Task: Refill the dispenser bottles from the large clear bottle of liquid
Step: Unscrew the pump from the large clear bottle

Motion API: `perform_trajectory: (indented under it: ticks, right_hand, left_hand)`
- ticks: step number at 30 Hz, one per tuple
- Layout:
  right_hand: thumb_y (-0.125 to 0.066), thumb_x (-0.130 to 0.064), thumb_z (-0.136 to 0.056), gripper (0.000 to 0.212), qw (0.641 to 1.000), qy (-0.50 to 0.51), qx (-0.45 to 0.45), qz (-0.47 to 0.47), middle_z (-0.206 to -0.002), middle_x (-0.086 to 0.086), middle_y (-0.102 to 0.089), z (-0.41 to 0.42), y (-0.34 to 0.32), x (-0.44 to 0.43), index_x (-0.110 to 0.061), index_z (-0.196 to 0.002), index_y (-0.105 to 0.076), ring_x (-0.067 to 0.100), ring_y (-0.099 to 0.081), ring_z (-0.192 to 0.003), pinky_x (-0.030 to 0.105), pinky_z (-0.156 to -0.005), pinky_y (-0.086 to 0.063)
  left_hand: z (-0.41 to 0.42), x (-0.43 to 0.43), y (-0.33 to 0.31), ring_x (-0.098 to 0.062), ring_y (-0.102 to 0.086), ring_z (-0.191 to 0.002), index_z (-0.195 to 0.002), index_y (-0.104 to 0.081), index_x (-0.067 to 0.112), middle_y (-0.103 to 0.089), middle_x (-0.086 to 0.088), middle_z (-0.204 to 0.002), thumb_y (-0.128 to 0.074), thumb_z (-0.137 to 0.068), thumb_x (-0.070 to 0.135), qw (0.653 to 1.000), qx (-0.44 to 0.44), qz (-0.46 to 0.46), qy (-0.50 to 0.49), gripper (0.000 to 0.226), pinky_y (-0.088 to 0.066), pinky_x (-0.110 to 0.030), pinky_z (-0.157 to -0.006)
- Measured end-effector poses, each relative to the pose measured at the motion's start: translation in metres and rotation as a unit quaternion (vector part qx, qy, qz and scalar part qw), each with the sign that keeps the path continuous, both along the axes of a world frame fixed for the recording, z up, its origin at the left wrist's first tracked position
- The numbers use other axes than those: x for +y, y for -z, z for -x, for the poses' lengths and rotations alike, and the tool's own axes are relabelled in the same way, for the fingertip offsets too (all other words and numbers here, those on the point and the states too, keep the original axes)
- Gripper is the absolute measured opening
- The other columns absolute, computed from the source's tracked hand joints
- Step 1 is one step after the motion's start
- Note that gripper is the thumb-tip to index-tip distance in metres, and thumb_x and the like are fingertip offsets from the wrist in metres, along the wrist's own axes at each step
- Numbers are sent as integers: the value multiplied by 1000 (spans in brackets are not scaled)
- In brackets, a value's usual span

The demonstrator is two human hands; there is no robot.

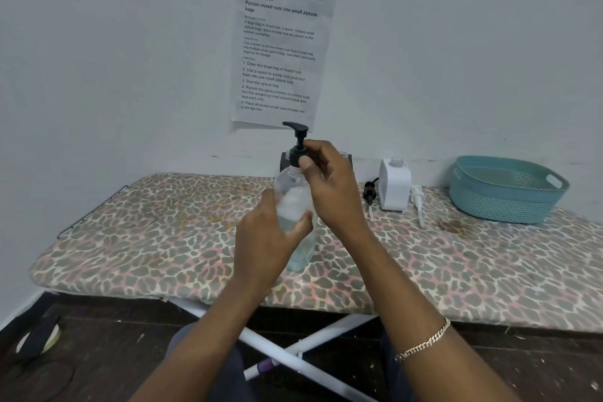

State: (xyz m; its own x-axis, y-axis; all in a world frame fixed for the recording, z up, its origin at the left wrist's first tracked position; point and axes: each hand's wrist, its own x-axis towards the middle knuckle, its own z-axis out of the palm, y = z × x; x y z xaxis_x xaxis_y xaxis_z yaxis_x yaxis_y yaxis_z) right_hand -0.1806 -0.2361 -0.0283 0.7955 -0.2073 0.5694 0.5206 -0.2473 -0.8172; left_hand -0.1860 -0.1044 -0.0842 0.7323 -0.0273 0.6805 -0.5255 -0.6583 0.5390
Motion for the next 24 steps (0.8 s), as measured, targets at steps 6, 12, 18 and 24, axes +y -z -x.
perform_trajectory:
  ticks: [6, 12, 18, 24]
  right_hand:
    - [-53, -18, -110, 33, 999, -21, 11, -39, -130, -9, -69, 6, -2, -4, -19, -141, -63, 0, -62, -123, 13, -101, -46]
    - [-90, -47, -79, 58, 998, 57, 2, -9, -110, -2, -61, 4, -7, 12, -24, -119, -54, 9, -61, -101, 19, -87, -52]
    - [-83, -29, -91, 33, 997, 74, -15, 2, -104, -6, -68, 1, -6, 15, -18, -111, -60, 0, -63, -93, 13, -82, -49]
    - [-54, -20, -109, 33, 1000, 7, -5, -2, -123, 2, -76, 0, 2, 3, -9, -138, -65, 12, -69, -118, 30, -104, -54]
  left_hand:
    - [3, -1, -2, -20, -61, -63, -108, -58, 11, -61, 2, -76, -79, -87, 47, 1000, -9, -5, -2, 47, -49, -35, -57]
    - [2, -1, -2, -23, -63, -65, -121, -60, 4, -65, -2, -78, -82, -86, 50, 1000, -6, -9, -4, 62, -45, -33, -60]
    - [2, 0, -2, -26, -66, -68, -123, -59, 3, -69, -7, -82, -80, -86, 54, 1000, -3, -9, 3, 66, -52, -39, -60]
    - [1, 0, -2, -24, -64, -66, -113, -56, 10, -66, -3, -80, -78, -87, 51, 1000, 1, -9, -4, 53, -54, -42, -60]
